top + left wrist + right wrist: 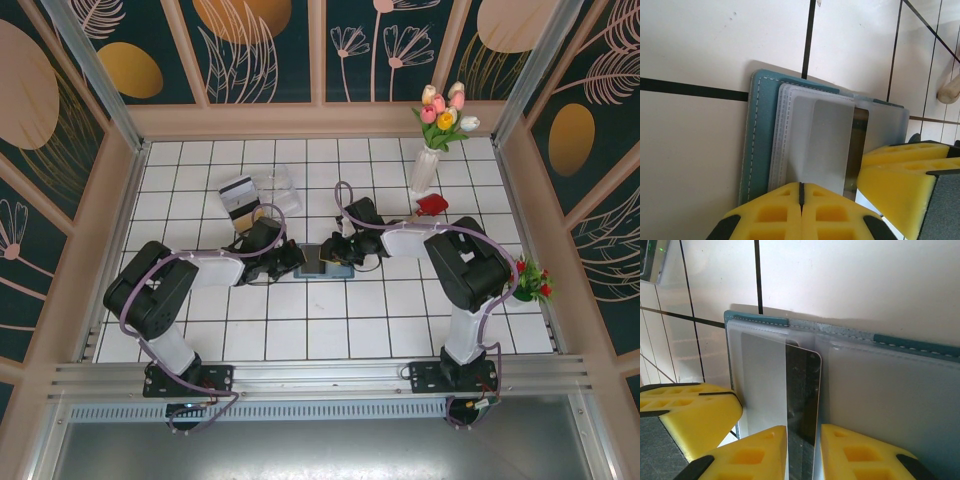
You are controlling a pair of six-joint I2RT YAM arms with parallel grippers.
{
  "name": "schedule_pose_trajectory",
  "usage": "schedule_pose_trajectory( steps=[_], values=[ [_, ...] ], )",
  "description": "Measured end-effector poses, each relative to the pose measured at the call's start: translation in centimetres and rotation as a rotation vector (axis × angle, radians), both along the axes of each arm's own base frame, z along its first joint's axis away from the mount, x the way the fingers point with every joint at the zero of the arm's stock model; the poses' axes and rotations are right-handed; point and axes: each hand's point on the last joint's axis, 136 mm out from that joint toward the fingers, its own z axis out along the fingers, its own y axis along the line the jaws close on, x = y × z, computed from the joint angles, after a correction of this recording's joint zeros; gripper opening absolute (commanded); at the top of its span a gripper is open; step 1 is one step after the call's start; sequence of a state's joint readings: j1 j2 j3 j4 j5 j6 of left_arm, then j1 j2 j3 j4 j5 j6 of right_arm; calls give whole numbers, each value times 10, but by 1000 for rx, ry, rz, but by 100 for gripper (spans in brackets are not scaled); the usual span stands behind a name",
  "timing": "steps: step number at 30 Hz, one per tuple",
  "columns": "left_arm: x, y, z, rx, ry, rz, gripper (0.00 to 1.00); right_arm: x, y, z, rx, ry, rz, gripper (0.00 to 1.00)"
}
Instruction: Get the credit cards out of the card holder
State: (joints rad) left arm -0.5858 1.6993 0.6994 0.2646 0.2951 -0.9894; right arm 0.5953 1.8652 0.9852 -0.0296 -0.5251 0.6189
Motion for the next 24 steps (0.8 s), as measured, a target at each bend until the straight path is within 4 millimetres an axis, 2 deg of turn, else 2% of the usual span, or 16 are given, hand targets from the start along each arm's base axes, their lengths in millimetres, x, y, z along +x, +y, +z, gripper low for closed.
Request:
schedule_pose_trajectory(
  steps=[7,24],
  values=[
    [-2,4,-5,11,10,19,4,-1,0,0,27,6,5,20],
    [-1,4,-6,8,12,20,4,0,-1,-2,43,12,12,24]
  ],
)
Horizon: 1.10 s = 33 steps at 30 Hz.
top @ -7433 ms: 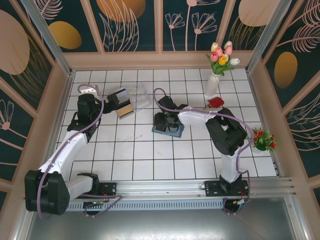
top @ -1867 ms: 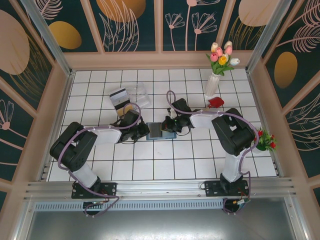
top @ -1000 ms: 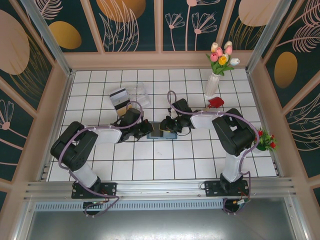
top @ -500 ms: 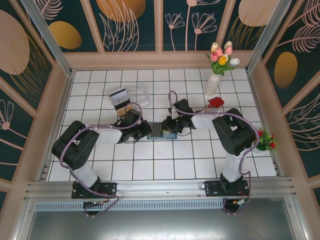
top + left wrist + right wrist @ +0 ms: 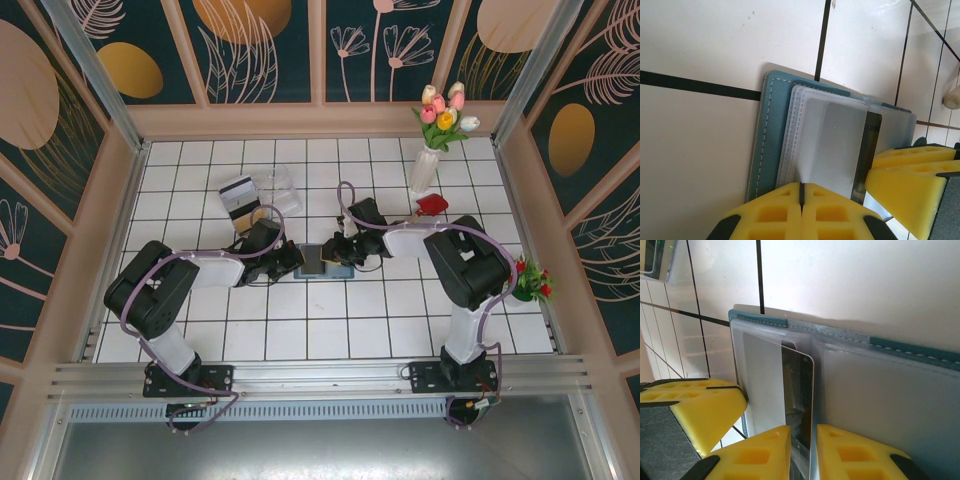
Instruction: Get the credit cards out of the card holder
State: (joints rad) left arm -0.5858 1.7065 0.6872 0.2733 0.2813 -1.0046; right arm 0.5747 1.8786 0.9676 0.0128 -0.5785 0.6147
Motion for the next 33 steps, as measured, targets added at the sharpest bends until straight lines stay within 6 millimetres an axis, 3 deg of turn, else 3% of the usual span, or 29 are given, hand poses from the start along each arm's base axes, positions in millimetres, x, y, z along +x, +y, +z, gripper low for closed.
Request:
schedule_pose_trajectory(
  steps=[6,11,20,33],
  values=[
    [0,0,0,0,0,0,5,0,2,-1,5,2,11,20],
    [0,0,0,1,0,1,7,1,1,-2,-2,4,4,9],
    [0,0,0,2,0,2,9,1,-4,-1,-8,-2,-5,6],
    [1,1,2,16,0,0,18,-6,-41,10,19,-39,-38,0]
  ],
)
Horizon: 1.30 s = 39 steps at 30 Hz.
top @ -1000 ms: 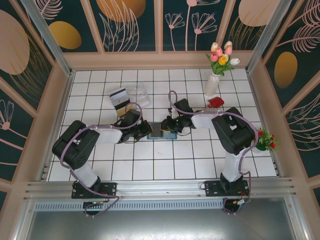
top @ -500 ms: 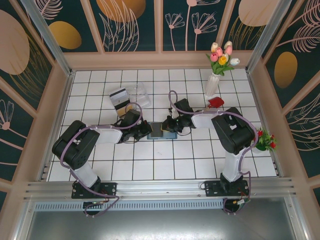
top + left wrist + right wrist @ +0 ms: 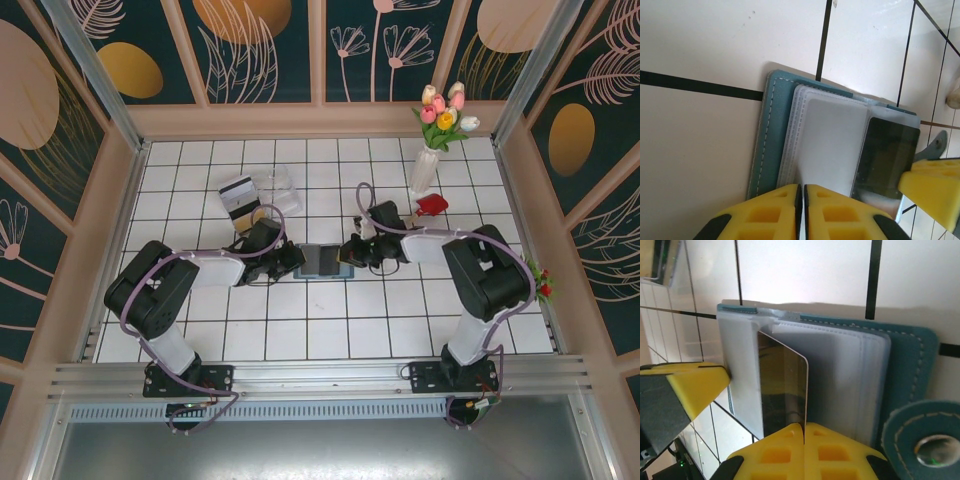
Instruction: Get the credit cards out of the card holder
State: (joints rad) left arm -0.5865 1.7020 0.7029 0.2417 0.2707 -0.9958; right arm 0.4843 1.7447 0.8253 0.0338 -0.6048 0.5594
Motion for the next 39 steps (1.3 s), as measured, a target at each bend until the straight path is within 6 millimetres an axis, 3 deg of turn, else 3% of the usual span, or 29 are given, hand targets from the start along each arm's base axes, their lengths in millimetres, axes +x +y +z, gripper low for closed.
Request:
schedule_pose_trajectory(
  steps=[6,13,18,20,25,32,35,39],
  values=[
    [11,-2,17,45,-25,-14,34,-2,-5,31,91,-91,5,0],
    [47,-15,79,-7,-164,-10,65,11,-10,87,233,-238,-16,0],
    [59,-6,116,-64,-232,22,91,22,-14,119,335,-299,-62,0],
    [63,-5,130,-100,-261,29,96,25,-13,132,379,-320,-77,0],
    [59,-16,164,-222,-333,-29,94,29,-11,161,502,-353,-121,0],
    [42,-25,189,-328,-392,-110,90,29,-11,191,644,-370,-157,0],
    [36,-30,200,-406,-411,-134,82,28,-10,206,696,-388,-160,0],
    [32,-37,216,-489,-431,-162,62,26,-9,221,753,-400,-159,0]
  ],
)
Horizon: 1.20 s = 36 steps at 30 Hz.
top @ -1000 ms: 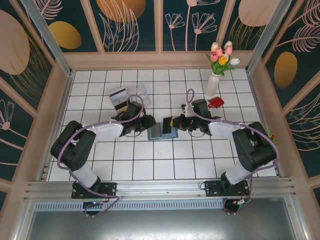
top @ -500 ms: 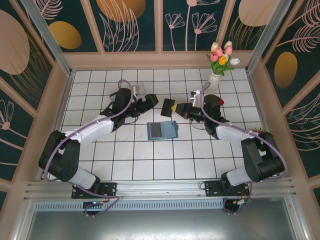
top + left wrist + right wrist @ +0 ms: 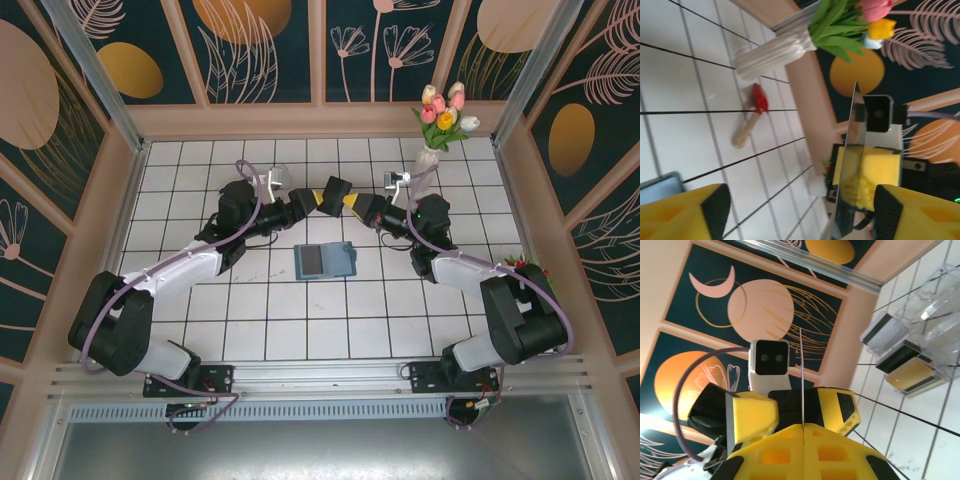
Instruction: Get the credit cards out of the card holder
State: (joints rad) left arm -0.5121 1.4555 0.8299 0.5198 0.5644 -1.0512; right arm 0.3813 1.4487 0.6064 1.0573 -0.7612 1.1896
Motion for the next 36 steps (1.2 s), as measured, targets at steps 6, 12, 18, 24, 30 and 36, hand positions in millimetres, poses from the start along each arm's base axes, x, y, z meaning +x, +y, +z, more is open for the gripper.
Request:
schedule_pose_trajectory(
  steps=[6,12,18,24,30,36],
  values=[
    [-3,-10,21,-109,-29,-60,40,-1,3,5,43,11,14,0],
    [-7,-15,28,-156,-31,-108,22,-4,8,7,60,15,32,0],
    [-9,-16,29,-154,-40,-122,4,-4,10,10,70,16,38,0],
    [-7,-13,31,-91,-85,-109,0,-4,12,8,48,17,56,42],
    [8,1,40,52,-175,-62,0,-2,9,-3,-65,7,15,75],
    [32,26,53,253,-308,-3,0,18,-6,-3,-242,-42,-113,90]
  ],
)
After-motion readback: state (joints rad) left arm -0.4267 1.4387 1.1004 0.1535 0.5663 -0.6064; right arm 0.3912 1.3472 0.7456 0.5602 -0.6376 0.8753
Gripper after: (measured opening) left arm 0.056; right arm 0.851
